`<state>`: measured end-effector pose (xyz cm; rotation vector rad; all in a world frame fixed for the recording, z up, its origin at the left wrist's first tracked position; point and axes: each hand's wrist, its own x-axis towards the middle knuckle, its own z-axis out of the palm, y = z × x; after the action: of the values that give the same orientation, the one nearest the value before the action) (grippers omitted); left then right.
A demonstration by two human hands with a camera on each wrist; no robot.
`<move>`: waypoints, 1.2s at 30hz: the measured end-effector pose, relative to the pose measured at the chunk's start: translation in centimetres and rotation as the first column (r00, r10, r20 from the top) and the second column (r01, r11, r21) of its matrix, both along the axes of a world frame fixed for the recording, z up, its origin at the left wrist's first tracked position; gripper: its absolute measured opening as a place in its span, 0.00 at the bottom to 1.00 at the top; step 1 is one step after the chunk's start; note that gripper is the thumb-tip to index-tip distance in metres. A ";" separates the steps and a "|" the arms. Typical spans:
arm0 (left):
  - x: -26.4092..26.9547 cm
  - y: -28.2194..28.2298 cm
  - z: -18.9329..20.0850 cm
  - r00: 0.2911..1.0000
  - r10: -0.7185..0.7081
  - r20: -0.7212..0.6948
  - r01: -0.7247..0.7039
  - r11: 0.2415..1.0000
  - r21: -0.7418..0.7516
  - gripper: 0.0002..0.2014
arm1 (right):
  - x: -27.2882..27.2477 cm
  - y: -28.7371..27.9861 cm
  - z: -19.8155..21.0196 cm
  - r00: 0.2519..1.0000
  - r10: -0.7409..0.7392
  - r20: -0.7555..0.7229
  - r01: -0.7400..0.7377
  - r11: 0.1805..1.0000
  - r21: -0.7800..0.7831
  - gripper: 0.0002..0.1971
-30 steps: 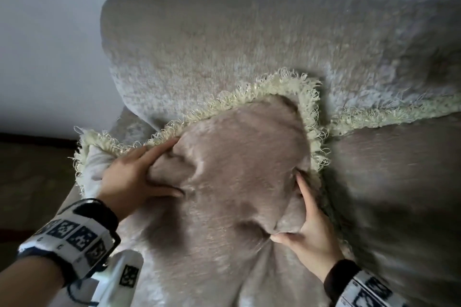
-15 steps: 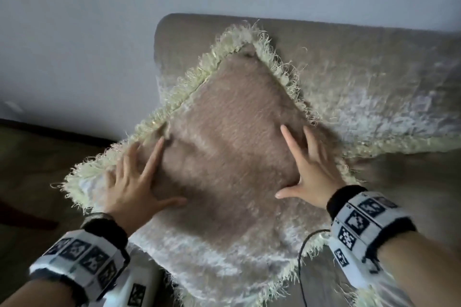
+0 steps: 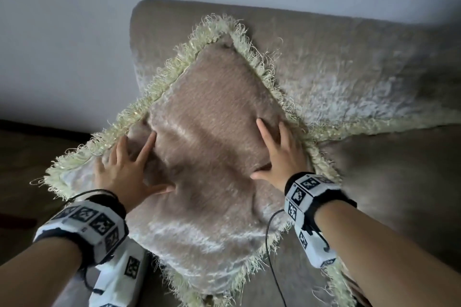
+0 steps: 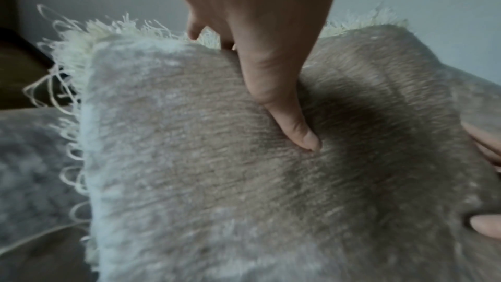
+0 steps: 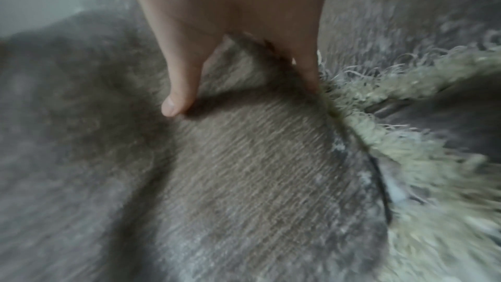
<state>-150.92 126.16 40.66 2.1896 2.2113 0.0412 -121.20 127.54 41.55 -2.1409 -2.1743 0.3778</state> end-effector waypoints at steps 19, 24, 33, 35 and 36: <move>32.1 -4.1 6.9 0.861 -0.483 0.160 0.469 0.875 0.117 0.54 | 26.8 -12.2 6.7 0.906 -0.422 -0.038 0.416 0.902 -0.113 0.58; 42.3 -3.8 4.8 0.848 -0.504 0.162 0.510 0.860 0.003 0.54 | 37.5 -14.4 4.6 0.856 -0.514 -0.055 0.507 0.856 -0.096 0.60; 54.6 0.6 3.6 0.792 -0.609 0.050 0.609 0.781 -0.141 0.65 | 49.8 -16.7 -0.4 0.844 -0.505 -0.181 0.447 0.848 -0.283 0.62; 55.1 1.9 3.6 0.790 -0.614 -0.002 0.601 0.774 -0.197 0.69 | 50.6 -16.1 -1.1 0.857 -0.469 -0.212 0.414 0.873 -0.258 0.63; 55.1 2.4 3.7 0.787 -0.616 -0.033 0.596 0.772 -0.221 0.70 | 50.7 -15.8 -1.3 0.861 -0.449 -0.238 0.392 0.885 -0.250 0.64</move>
<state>-95.82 128.54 44.33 2.7063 1.3479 -0.3022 -70.48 111.76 40.20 -2.3954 -1.5095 0.8321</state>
